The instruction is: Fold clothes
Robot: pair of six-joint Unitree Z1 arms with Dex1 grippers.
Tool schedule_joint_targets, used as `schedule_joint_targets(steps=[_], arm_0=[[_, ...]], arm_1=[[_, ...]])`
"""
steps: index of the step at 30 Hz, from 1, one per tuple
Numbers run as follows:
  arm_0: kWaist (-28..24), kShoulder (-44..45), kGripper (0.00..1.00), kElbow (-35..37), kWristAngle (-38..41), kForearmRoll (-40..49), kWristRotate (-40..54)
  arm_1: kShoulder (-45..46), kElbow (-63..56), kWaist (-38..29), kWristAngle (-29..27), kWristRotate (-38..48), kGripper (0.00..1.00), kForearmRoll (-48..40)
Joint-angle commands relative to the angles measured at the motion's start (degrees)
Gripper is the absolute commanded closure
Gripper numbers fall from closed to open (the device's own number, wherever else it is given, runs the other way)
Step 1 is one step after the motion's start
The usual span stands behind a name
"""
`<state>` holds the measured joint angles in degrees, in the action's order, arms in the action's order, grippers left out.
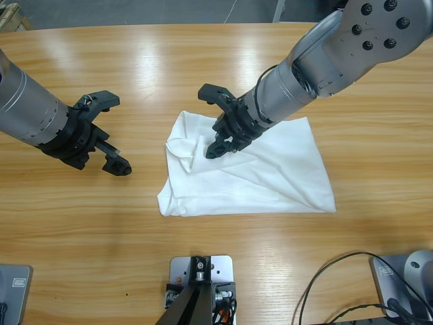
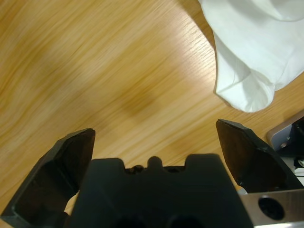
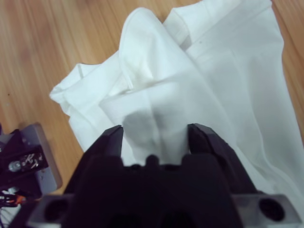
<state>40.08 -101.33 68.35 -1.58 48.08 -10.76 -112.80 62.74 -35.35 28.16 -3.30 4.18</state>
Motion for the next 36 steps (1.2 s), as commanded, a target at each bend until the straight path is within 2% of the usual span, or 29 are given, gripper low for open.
schedule_joint_targets(steps=[1,2,9,15,21,22,23,24,26,28,30,32,34,36], arm_0=[[-0.79,-2.50,0.000,-0.32,0.88,-0.80,0.16],[-0.77,-2.56,0.000,-0.34,0.88,-0.76,0.22],[-0.77,-2.58,0.000,-0.36,0.88,-0.80,0.48],[-0.76,-3.08,0.000,-0.46,0.96,-0.80,0.57],[-0.77,-2.86,0.000,-1.01,1.05,-0.80,0.73],[-0.79,-2.75,0.000,-1.20,1.07,-0.80,0.74],[-0.74,-2.73,0.000,-1.34,1.19,-0.80,0.74],[-0.63,-2.73,0.000,-1.41,1.25,-0.80,0.74],[-0.30,-2.73,0.000,-1.50,1.46,-0.80,0.73],[-0.25,-2.87,0.018,-1.47,2.79,-0.89,0.41],[-0.19,-3.24,0.083,-1.47,4.76,-0.96,1.80],[-0.09,-3.35,0.087,-1.17,7.68,-3.58,12.96],[-0.63,-3.31,0.092,1.26,10.76,-5.95,20.19],[-2.58,-5.42,0.181,6.02,15.08,-6.79,23.09]], arm_1=[[-0.62,-3.84,-0.60,3.43,-3.20,0.970,-0.57],[-0.39,-4.35,-0.60,3.85,-4.12,1.000,-0.57],[3.13,-7.55,-1.07,4.25,-5.12,1.000,-2.75],[7.98,-7.85,-10.00,4.34,0.47,1.000,-2.24],[4.16,-8.08,-14.75,4.82,5.69,0.998,-1.65],[3.92,-8.08,-15.05,4.89,8.19,0.763,-1.63],[3.93,-8.06,-15.10,4.76,10.47,0.426,-1.63],[4.16,-8.02,-15.12,4.15,11.51,0.241,-1.65],[5.02,-7.81,-15.10,3.15,12.06,0.016,-2.16],[5.87,-7.11,-15.12,2.02,12.00,0.000,-2.59],[7.36,-6.25,-15.12,0.30,12.00,0.000,-2.59],[9.54,-5.97,-15.15,-1.28,12.09,0.000,-2.40],[11.97,-6.12,-15.10,-2.60,12.09,0.000,-1.05],[13.99,-7.06,-14.99,-4.13,12.09,0.000,0.48]])
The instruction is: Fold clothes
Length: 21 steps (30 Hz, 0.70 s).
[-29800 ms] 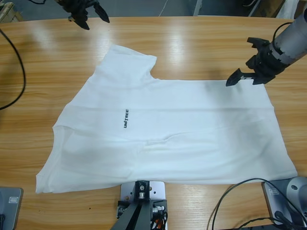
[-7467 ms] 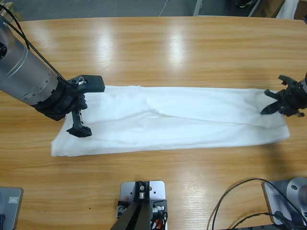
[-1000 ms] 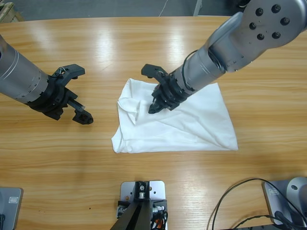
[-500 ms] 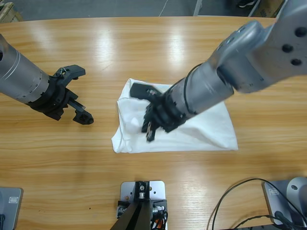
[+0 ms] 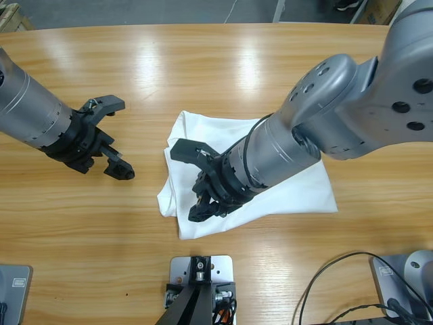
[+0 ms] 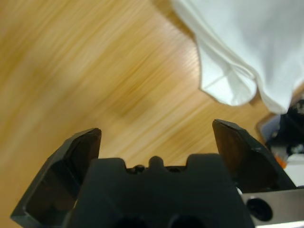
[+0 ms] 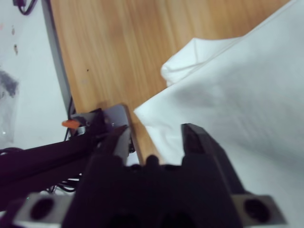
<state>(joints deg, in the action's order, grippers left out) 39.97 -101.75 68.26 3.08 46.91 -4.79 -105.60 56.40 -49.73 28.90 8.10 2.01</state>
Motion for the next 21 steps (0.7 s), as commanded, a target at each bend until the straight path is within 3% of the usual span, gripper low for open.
schedule_joint_targets(steps=[1,8,10,21], arm_0=[[-2.62,-7.22,0.212,9.14,12.41,-5.23,18.34],[-1.67,-18.14,0.229,18.72,14.10,-0.70,23.79],[-1.60,-19.75,0.266,19.46,14.29,1.03,25.13],[-0.51,-27.24,0.266,25.26,15.84,6.14,27.90]], arm_1=[[7.71,-1.71,-0.44,-5.39,0.69,0.000,2.93],[11.54,-7.50,1.16,-6.50,1.00,0.000,3.44],[11.71,-8.51,1.55,-6.70,1.09,0.000,3.44],[11.73,-9.32,4.47,-6.94,1.13,0.000,3.14]])
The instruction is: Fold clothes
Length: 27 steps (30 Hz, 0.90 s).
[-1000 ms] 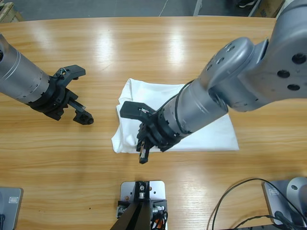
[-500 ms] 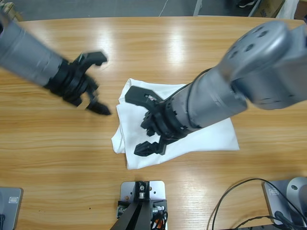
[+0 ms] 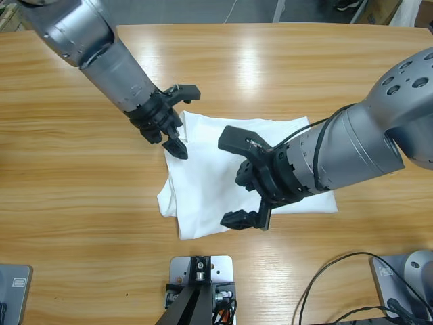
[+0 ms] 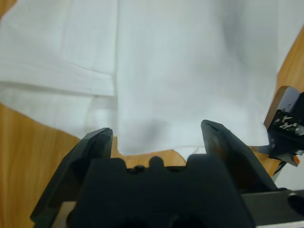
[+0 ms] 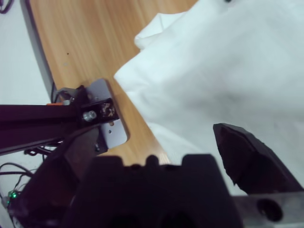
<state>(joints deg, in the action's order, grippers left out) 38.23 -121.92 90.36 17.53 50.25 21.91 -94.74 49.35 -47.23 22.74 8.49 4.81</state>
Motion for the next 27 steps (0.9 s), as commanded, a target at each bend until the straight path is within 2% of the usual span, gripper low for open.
schedule_joint_targets(steps=[1,8,15,20,27], arm_0=[[1.29,-7.45,0.266,3.25,1.76,2.87,1.21],[1.67,-9.65,0.393,6.22,-0.12,6.39,1.68],[1.67,-9.84,0.380,8.43,-5.03,6.79,-1.46],[1.67,-10.85,0.378,8.08,-5.10,7.46,-0.80],[1.67,-11.11,0.462,8.52,-3.06,10.03,1.21]], arm_1=[[0.86,-2.50,2.15,-0.86,0.74,0.000,0.27],[1.12,-3.56,3.10,-0.86,0.74,0.000,-0.32],[1.23,-4.28,3.11,-0.70,0.74,0.000,-0.41],[1.40,-4.75,3.11,-0.68,0.74,0.000,-0.41],[1.42,-4.82,3.55,-0.77,0.74,0.000,-0.76]])
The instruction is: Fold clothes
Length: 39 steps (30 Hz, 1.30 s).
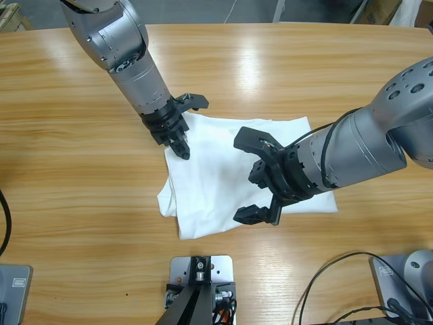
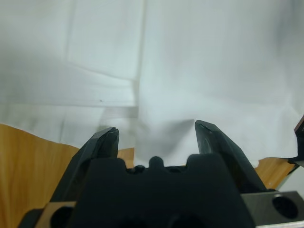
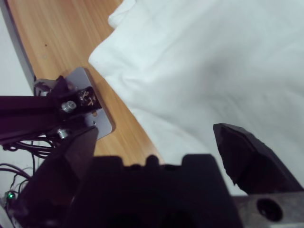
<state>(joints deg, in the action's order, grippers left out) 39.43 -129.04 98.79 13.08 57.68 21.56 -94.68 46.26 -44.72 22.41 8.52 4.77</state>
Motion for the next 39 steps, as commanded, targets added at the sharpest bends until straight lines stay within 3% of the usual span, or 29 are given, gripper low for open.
schedule_joint_targets(steps=[1,5,7,15,24,31,32,34,36,39], arm_0=[[0.48,-4.27,0.522,0.67,1.76,3.14,1.55],[0.48,-5.78,0.777,3.64,2.64,7.06,2.31],[0.48,-6.08,0.957,3.87,2.57,7.57,2.75],[0.48,-6.03,0.961,4.22,0.23,7.72,1.74],[1.86,-3.69,0.961,12.66,-4.99,7.84,0.32],[2.06,-5.10,0.956,11.92,-4.41,10.77,1.18],[2.06,-5.50,0.913,11.32,-4.20,10.98,1.18],[1.97,-5.92,0.403,10.56,-3.78,11.05,0.28],[1.97,-6.03,0.054,10.72,-3.42,10.93,-0.42],[1.37,-6.43,0.038,10.92,-2.00,10.95,-1.09]], arm_1=[[1.38,-1.81,1.04,-0.43,0.71,0.000,-0.73],[1.73,-2.14,1.04,-0.56,0.71,0.000,-0.73],[2.00,-2.12,1.09,-0.84,0.71,0.000,-0.73],[2.98,-2.46,1.25,-1.05,0.71,0.004,-0.50],[3.14,-3.44,1.30,-1.31,0.71,0.004,-0.64],[2.17,-4.16,1.30,-1.17,0.71,0.004,-1.84],[2.07,-4.02,1.30,-1.07,0.71,0.004,-1.87],[2.05,-3.99,1.30,-1.01,0.71,0.004,-1.87],[2.05,-4.16,1.30,-0.79,0.71,0.002,-1.87],[2.17,-4.43,1.30,-0.70,0.71,0.000,-1.87]])
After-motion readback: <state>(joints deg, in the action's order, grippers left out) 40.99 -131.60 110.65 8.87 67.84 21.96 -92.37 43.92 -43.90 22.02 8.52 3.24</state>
